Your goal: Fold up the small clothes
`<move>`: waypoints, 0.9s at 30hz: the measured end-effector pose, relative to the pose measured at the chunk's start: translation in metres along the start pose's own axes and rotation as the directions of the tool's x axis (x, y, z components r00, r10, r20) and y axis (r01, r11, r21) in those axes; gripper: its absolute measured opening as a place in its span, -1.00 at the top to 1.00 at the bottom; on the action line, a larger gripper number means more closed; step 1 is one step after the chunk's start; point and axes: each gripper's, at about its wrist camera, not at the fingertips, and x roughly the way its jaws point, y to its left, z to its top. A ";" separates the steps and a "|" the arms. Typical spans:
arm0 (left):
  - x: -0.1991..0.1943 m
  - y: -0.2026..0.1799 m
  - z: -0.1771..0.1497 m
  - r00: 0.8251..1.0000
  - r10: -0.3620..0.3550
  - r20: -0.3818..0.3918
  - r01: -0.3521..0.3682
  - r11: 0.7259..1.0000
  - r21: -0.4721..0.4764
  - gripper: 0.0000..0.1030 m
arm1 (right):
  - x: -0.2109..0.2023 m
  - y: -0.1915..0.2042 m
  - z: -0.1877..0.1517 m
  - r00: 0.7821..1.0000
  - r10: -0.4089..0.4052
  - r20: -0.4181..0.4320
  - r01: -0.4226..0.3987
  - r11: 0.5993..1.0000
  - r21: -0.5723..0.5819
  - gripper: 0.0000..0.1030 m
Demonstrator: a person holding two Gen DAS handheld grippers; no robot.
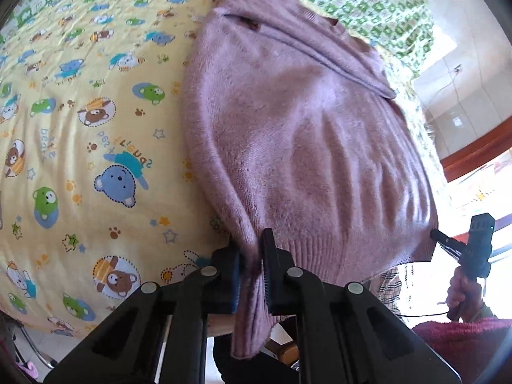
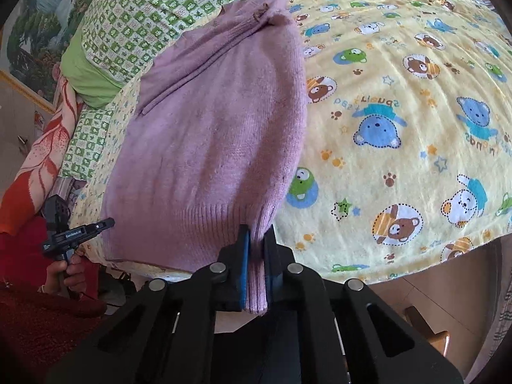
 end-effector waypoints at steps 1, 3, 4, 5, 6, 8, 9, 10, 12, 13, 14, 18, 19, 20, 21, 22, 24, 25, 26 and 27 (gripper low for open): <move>-0.003 0.001 -0.001 1.000 -0.014 0.007 0.014 1.000 -0.007 0.85 | -0.005 -0.001 0.001 1.000 0.018 0.003 -0.018 1.000 0.001 0.86; -0.008 0.005 -0.004 0.999 -0.040 0.020 0.041 0.999 -0.032 0.87 | -0.013 -0.001 0.003 0.998 0.054 0.010 -0.054 0.999 0.007 0.87; -0.011 0.007 -0.004 0.998 -0.052 0.026 0.053 0.998 -0.044 0.88 | -0.016 -0.001 0.003 0.997 0.069 0.014 -0.070 0.998 0.011 0.87; -0.014 0.007 -0.003 0.997 -0.068 0.036 0.070 0.996 -0.059 0.88 | -0.019 -0.002 0.005 0.996 0.089 0.017 -0.089 0.996 0.018 0.87; -0.017 0.007 -0.001 0.995 -0.082 0.048 0.085 0.994 -0.071 0.88 | -0.022 -0.001 0.006 0.993 0.112 0.025 -0.113 0.993 0.025 0.87; -0.026 0.004 0.008 0.990 -0.115 0.079 0.121 0.989 -0.081 0.89 | -0.028 0.003 0.013 0.986 0.158 0.050 -0.160 0.986 0.036 0.87; -0.033 0.001 0.016 0.987 -0.129 0.100 0.137 0.988 -0.077 0.90 | -0.031 0.007 0.018 0.981 0.183 0.066 -0.186 0.982 0.039 0.87; -0.039 -0.002 0.025 0.983 -0.138 0.121 0.147 0.987 -0.068 0.90 | -0.033 0.011 0.023 0.976 0.204 0.081 -0.207 0.977 0.039 0.87; -0.052 -0.008 0.044 0.974 -0.156 0.162 0.167 0.985 -0.053 0.90 | -0.037 0.020 0.037 0.964 0.242 0.111 -0.247 0.969 0.031 0.87; -0.058 -0.011 0.055 0.969 -0.163 0.186 0.174 0.984 -0.044 0.90 | -0.039 0.023 0.044 0.958 0.257 0.124 -0.262 0.965 0.027 0.87; -0.062 -0.013 0.064 0.966 -0.165 0.201 0.175 0.984 -0.035 0.90 | -0.041 0.027 0.052 0.952 0.275 0.139 -0.280 0.960 0.022 0.87; -0.071 -0.022 0.105 0.949 -0.175 0.261 0.183 0.983 -0.008 0.90 | -0.044 0.038 0.090 0.928 0.322 0.186 -0.326 0.945 -0.010 0.87; -0.070 -0.023 0.118 0.945 -0.177 0.274 0.186 0.983 -0.007 0.90 | -0.043 0.040 0.099 0.925 0.326 0.196 -0.330 0.944 -0.014 0.87; -0.069 -0.024 0.128 0.942 -0.177 0.284 0.187 0.982 -0.009 0.90 | -0.042 0.040 0.111 0.921 0.328 0.210 -0.332 0.943 -0.015 0.87; -0.067 -0.025 0.137 0.940 -0.178 0.293 0.189 0.982 -0.012 0.90 | -0.041 0.040 0.121 0.918 0.329 0.223 -0.335 0.942 -0.013 0.87; -0.066 -0.026 0.149 0.935 -0.181 0.304 0.194 0.981 -0.015 0.90 | -0.040 0.040 0.133 0.914 0.329 0.239 -0.336 0.942 -0.011 0.87; -0.062 -0.028 0.173 0.929 -0.180 0.324 0.194 0.981 -0.012 0.90 | -0.037 0.039 0.155 0.906 0.328 0.268 -0.339 0.941 -0.006 0.88; -0.058 -0.030 0.189 0.926 -0.178 0.334 0.192 0.981 -0.010 0.90 | -0.035 0.037 0.167 0.902 0.328 0.282 -0.340 0.940 -0.003 0.88; -0.055 -0.031 0.199 0.924 -0.176 0.338 0.191 0.982 -0.011 0.90 | -0.033 0.036 0.180 0.899 0.324 0.295 -0.339 0.941 -0.001 0.88; -0.051 -0.032 0.214 0.923 -0.173 0.344 0.189 0.982 -0.014 0.90 | -0.030 0.035 0.194 0.898 0.317 0.305 -0.333 0.943 0.001 0.88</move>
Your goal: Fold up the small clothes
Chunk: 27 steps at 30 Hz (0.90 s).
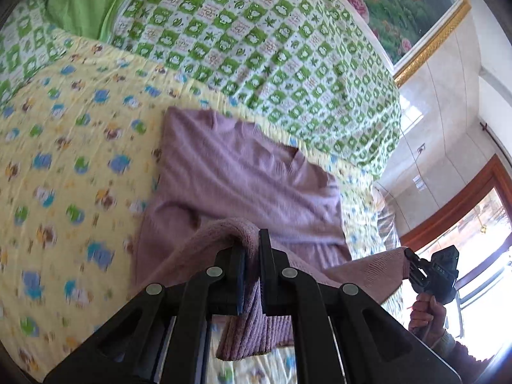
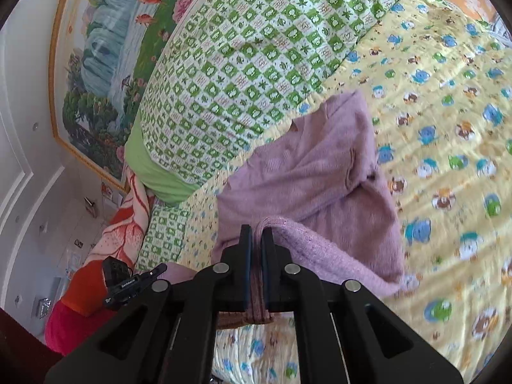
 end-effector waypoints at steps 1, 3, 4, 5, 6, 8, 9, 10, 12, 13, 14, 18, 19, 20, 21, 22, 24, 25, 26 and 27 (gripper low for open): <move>0.007 0.000 0.008 1.000 0.001 0.004 -0.001 1.000 -0.002 0.90 | 0.007 -0.002 0.010 1.000 -0.009 0.007 0.009 1.000 0.002 0.88; 0.025 0.002 0.027 1.000 0.001 0.011 0.000 1.000 -0.015 0.91 | 0.025 -0.009 0.031 0.999 -0.031 0.019 0.031 0.999 0.011 0.88; 0.035 0.004 0.038 1.000 0.003 0.015 -0.002 1.000 -0.029 0.91 | 0.033 -0.012 0.040 0.999 -0.041 0.024 0.041 0.999 0.015 0.88; 0.046 0.006 0.049 1.000 0.002 0.019 -0.002 0.999 -0.043 0.91 | 0.043 -0.015 0.050 0.998 -0.053 0.029 0.053 0.998 0.019 0.88; 0.055 0.008 0.057 1.000 0.005 0.020 -0.004 0.999 -0.050 0.91 | 0.051 -0.019 0.058 0.998 -0.057 0.033 0.057 0.998 0.025 0.88; 0.077 0.012 0.075 1.000 0.020 0.014 -0.020 0.998 -0.058 0.91 | 0.069 -0.026 0.076 0.997 -0.073 0.039 0.072 0.997 0.032 0.88; 0.088 0.014 0.082 1.000 0.026 0.009 -0.025 0.998 -0.060 0.91 | 0.076 -0.030 0.082 0.996 -0.079 0.040 0.078 0.996 0.035 0.88; 0.098 0.016 0.089 0.999 0.034 0.005 -0.033 0.997 -0.063 0.91 | 0.085 -0.033 0.089 0.996 -0.082 0.041 0.080 0.996 0.040 0.88; 0.118 0.020 0.101 0.999 0.045 -0.004 -0.045 0.997 -0.068 0.91 | 0.103 -0.041 0.104 0.995 -0.092 0.037 0.091 0.995 0.044 0.88; 0.127 0.022 0.107 0.999 0.051 -0.007 -0.051 0.996 -0.072 0.91 | 0.112 -0.045 0.112 0.995 -0.097 0.034 0.095 0.994 0.048 0.88; 0.135 0.025 0.113 0.998 0.055 -0.009 -0.055 0.995 -0.078 0.91 | 0.120 -0.049 0.118 0.995 -0.100 0.032 0.098 0.994 0.050 0.88; 0.163 0.037 0.132 0.998 0.066 -0.010 -0.067 0.992 -0.110 0.91 | 0.150 -0.064 0.143 0.992 -0.127 0.020 0.126 0.990 0.057 0.88; 0.168 0.039 0.136 0.997 0.070 -0.010 -0.071 0.991 -0.114 0.91 | 0.156 -0.068 0.148 0.991 -0.136 0.017 0.135 0.989 0.060 0.88; 0.175 0.043 0.139 0.997 0.078 -0.011 -0.078 0.990 -0.119 0.91 | 0.163 -0.073 0.152 0.988 -0.152 0.012 0.151 0.987 0.061 0.88; 0.182 0.047 0.142 0.996 0.085 -0.014 -0.086 0.988 -0.127 0.91 | 0.170 -0.080 0.157 0.985 -0.170 0.005 0.169 0.983 0.065 0.88; 0.190 0.053 0.145 0.995 0.094 -0.019 -0.096 0.986 -0.140 0.91 | 0.176 -0.086 0.159 0.983 -0.182 -0.002 0.182 0.981 0.072 0.88; 0.204 0.064 0.148 0.993 0.113 -0.032 -0.117 0.979 -0.165 0.91 | 0.190 -0.100 0.164 0.975 -0.220 -0.021 0.221 0.972 0.083 0.88; 0.213 0.070 0.148 0.991 0.128 -0.042 -0.133 0.976 -0.172 0.91 | 0.195 -0.106 0.165 0.971 -0.236 -0.030 0.237 0.968 0.087 0.88; 0.218 0.073 0.148 0.990 0.134 -0.047 -0.140 0.974 -0.176 0.91 | 0.201 -0.113 0.167 0.968 -0.246 -0.043 0.250 0.964 0.095 0.88; 0.222 0.076 0.148 0.989 0.137 -0.051 -0.144 0.974 -0.176 0.91 | 0.206 -0.119 0.167 0.965 -0.256 -0.053 0.260 0.960 0.102 0.88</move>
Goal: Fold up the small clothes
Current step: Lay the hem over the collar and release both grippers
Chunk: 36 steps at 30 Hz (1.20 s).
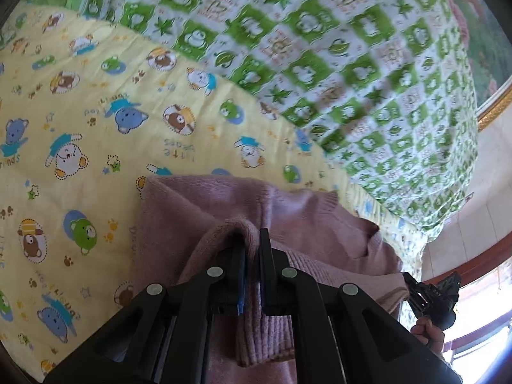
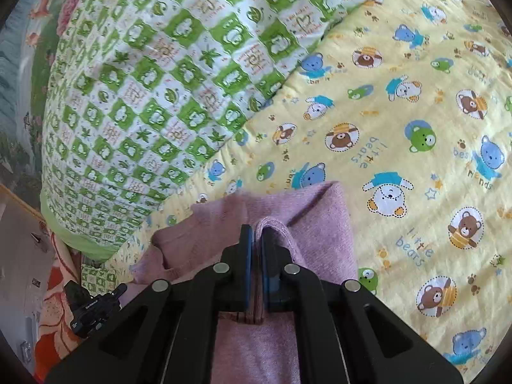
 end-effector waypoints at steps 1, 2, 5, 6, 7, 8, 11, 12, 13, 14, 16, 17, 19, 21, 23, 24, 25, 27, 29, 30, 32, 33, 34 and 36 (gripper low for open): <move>0.003 0.001 0.000 1.000 0.005 -0.001 -0.005 1.000 0.004 0.90 | 0.005 -0.003 0.001 1.000 -0.016 -0.006 0.016 1.000 0.002 0.88; 0.006 0.000 0.001 1.000 0.012 -0.002 -0.012 1.000 0.014 0.90 | 0.009 -0.004 0.001 1.000 -0.024 -0.010 0.024 1.000 -0.002 0.88; 0.011 -0.003 0.000 1.000 0.028 -0.003 -0.028 0.998 0.049 0.90 | 0.015 -0.005 0.002 0.999 -0.044 -0.011 0.044 0.999 -0.013 0.88; 0.012 -0.003 0.000 1.000 0.030 -0.005 -0.030 0.998 0.053 0.89 | 0.015 -0.005 0.002 0.999 -0.050 -0.008 0.050 0.999 -0.018 0.88; 0.012 -0.003 0.000 0.999 0.032 -0.009 -0.031 0.998 0.057 0.88 | 0.016 -0.005 0.003 0.998 -0.059 -0.006 0.059 0.998 -0.021 0.88; 0.010 -0.005 0.000 0.999 0.037 -0.017 -0.036 0.997 0.061 0.87 | 0.017 -0.005 0.003 0.998 -0.064 -0.007 0.064 0.998 -0.021 0.88; -0.012 -0.012 -0.003 1.000 0.029 0.001 -0.029 0.997 0.065 0.71 | 0.014 -0.004 0.002 0.997 -0.071 -0.012 0.071 0.997 -0.005 0.83; -0.021 -0.014 -0.006 0.999 0.039 0.015 -0.040 0.997 0.072 0.48 | 0.011 -0.003 0.002 0.997 -0.073 -0.014 0.073 0.997 0.002 0.73; -0.031 -0.018 -0.009 0.998 0.059 0.032 -0.062 0.995 0.082 0.16 | 0.008 -0.002 0.002 0.997 -0.078 -0.010 0.078 0.997 0.002 0.64; -0.043 -0.023 -0.013 0.996 0.069 0.052 -0.074 0.993 0.094 0.05 | 0.001 0.000 0.000 0.996 -0.091 0.004 0.091 0.996 -0.005 0.40; -0.064 -0.031 -0.024 0.996 0.047 0.072 -0.055 0.991 0.121 0.02 | -0.016 0.006 -0.002 0.993 -0.105 0.047 0.107 0.994 -0.023 0.16; -0.073 -0.036 -0.032 0.997 0.027 0.067 -0.037 0.989 0.142 0.02 | -0.025 0.008 -0.004 0.993 -0.098 0.064 0.101 0.994 -0.031 0.16; -0.084 -0.049 -0.054 0.999 -0.023 0.033 0.016 0.981 0.195 0.00 | -0.042 0.015 -0.010 0.993 -0.081 0.082 0.087 0.994 -0.061 0.16; -0.082 -0.064 -0.080 0.997 -0.066 -0.050 0.076 0.965 0.251 0.00 | -0.057 0.026 -0.022 0.995 -0.039 0.088 0.049 0.992 -0.115 0.16; -0.068 -0.078 -0.111 0.988 -0.067 -0.141 0.110 0.942 0.316 0.00 | -0.061 0.043 -0.042 0.999 0.009 0.046 0.001 0.977 -0.212 0.16; -0.056 -0.086 -0.126 0.980 -0.061 -0.190 0.126 0.927 0.353 0.00 | -0.058 0.054 -0.056 1.000 0.030 -0.001 -0.030 0.961 -0.274 0.16; -0.047 -0.091 -0.136 0.973 -0.049 -0.224 0.132 0.918 0.374 0.00 | -0.052 0.066 -0.071 0.998 0.041 -0.057 -0.058 0.940 -0.337 0.16; -0.023 -0.099 -0.154 0.956 -0.025 -0.293 0.148 0.903 0.404 0.00 | -0.031 0.089 -0.106 0.982 0.032 -0.184 -0.117 0.873 -0.473 0.17; 0.002 -0.107 -0.161 0.942 0.017 -0.334 0.140 0.888 0.439 0.00 | -0.010 0.103 -0.132 0.957 0.019 -0.289 -0.182 0.816 -0.549 0.18; 0.011 -0.111 -0.161 0.939 0.039 -0.342 0.132 0.877 0.461 0.00 | 0.004 0.109 -0.143 0.939 0.013 -0.344 -0.222 0.788 -0.574 0.18; 0.028 -0.116 -0.152 0.932 0.048 -0.359 0.142 0.864 0.483 0.00 | 0.029 0.118 -0.155 0.914 -0.017 -0.405 -0.260 0.743 -0.617 0.18; 0.035 -0.117 -0.145 0.930 0.044 -0.364 0.147 0.864 0.481 0.01 | 0.041 0.121 -0.156 0.907 -0.034 -0.420 -0.267 0.726 -0.634 0.18; 0.043 -0.118 -0.133 0.927 0.028 -0.373 0.162 0.868 0.469 0.02 | 0.052 0.121 -0.154 0.900 -0.045 -0.433 -0.273 0.717 -0.641 0.18; 0.050 -0.119 -0.115 0.927 0.005 -0.374 0.178 0.873 0.454 0.09 | 0.072 0.118 -0.140 0.898 -0.058 -0.437 -0.266 0.719 -0.642 0.20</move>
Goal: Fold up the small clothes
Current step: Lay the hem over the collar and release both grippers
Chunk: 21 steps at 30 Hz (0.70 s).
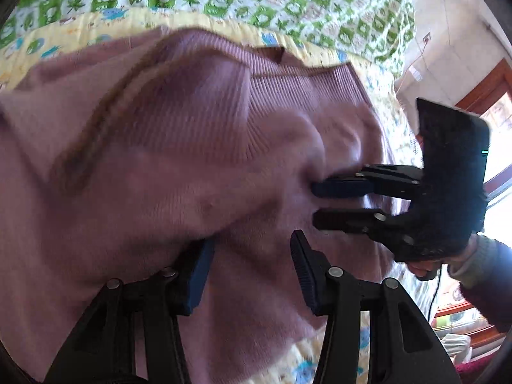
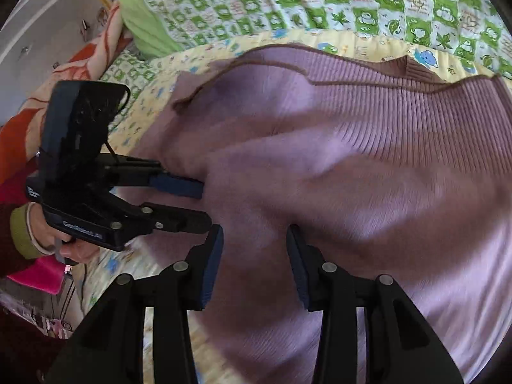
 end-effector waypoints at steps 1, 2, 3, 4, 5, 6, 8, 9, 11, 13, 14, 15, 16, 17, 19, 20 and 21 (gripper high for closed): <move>-0.004 0.005 0.013 1.000 0.002 0.018 -0.002 1.000 -0.010 0.08 | 0.004 -0.011 0.008 1.000 -0.007 0.003 0.007 1.000 0.014 0.22; -0.005 0.012 0.021 1.000 0.009 0.026 -0.009 1.000 -0.018 0.08 | 0.005 -0.027 0.017 1.000 -0.018 0.013 0.017 0.999 0.046 0.23; -0.007 0.018 0.032 0.999 0.032 0.040 -0.031 0.999 -0.030 0.08 | 0.003 -0.038 0.023 1.000 -0.014 0.027 0.011 0.997 0.079 0.24; -0.011 0.027 0.043 0.996 0.060 0.062 -0.057 0.997 -0.049 0.05 | 0.001 -0.052 0.029 0.999 -0.011 0.050 0.005 0.993 0.121 0.24; -0.015 0.038 0.052 0.993 0.088 0.083 -0.082 0.994 -0.071 0.04 | -0.004 -0.068 0.034 0.996 -0.034 0.082 0.020 0.986 0.166 0.24; -0.018 0.047 0.059 0.988 0.119 0.098 -0.110 0.989 -0.094 0.05 | -0.007 -0.080 0.037 0.993 -0.041 0.107 0.018 0.978 0.208 0.24; -0.026 0.074 0.068 0.976 0.182 0.123 -0.160 0.973 -0.165 0.08 | -0.018 -0.104 0.040 0.986 -0.048 0.162 -0.001 0.958 0.288 0.28; -0.029 0.085 0.071 0.972 0.191 0.137 -0.162 0.967 -0.197 0.20 | -0.022 -0.113 0.040 0.981 -0.067 0.181 0.007 0.949 0.314 0.35; -0.037 0.105 0.076 0.959 0.233 0.160 -0.189 0.949 -0.252 0.43 | -0.029 -0.123 0.038 0.971 -0.110 0.213 0.032 0.941 0.338 0.44; -0.044 0.121 0.076 0.950 0.259 0.176 -0.198 0.932 -0.303 0.60 | -0.038 -0.122 0.036 0.954 -0.164 0.253 0.070 0.936 0.344 0.46; -0.047 0.126 0.073 0.946 0.266 0.185 -0.197 0.926 -0.323 0.62 | -0.044 -0.123 0.035 0.943 -0.185 0.276 0.080 0.932 0.354 0.46; -0.050 0.131 0.071 0.944 0.268 0.190 -0.193 0.921 -0.338 0.66 | -0.051 -0.126 0.034 0.932 -0.209 0.296 0.089 0.924 0.372 0.42; -0.053 0.133 0.069 0.943 0.269 0.194 -0.190 0.918 -0.347 0.70 | -0.059 -0.130 0.031 0.915 -0.251 0.317 0.106 0.905 0.413 0.38; -0.056 0.132 0.065 0.938 0.284 0.198 -0.202 0.914 -0.351 0.71 | -0.064 -0.133 0.030 0.901 -0.285 0.327 0.113 0.882 0.457 0.37; -0.066 0.131 0.061 0.928 0.307 0.212 -0.216 0.906 -0.364 0.71 | -0.075 -0.145 0.025 0.895 -0.261 0.361 0.028 0.842 0.539 0.36; -0.072 0.129 0.056 0.921 0.322 0.217 -0.227 0.899 -0.374 0.70 | -0.082 -0.148 0.022 0.892 -0.262 0.369 0.011 0.828 0.561 0.35; -0.078 0.125 0.051 0.916 0.340 0.214 -0.242 0.892 -0.381 0.66 | -0.087 -0.146 0.021 0.887 -0.280 0.367 0.028 0.827 0.562 0.34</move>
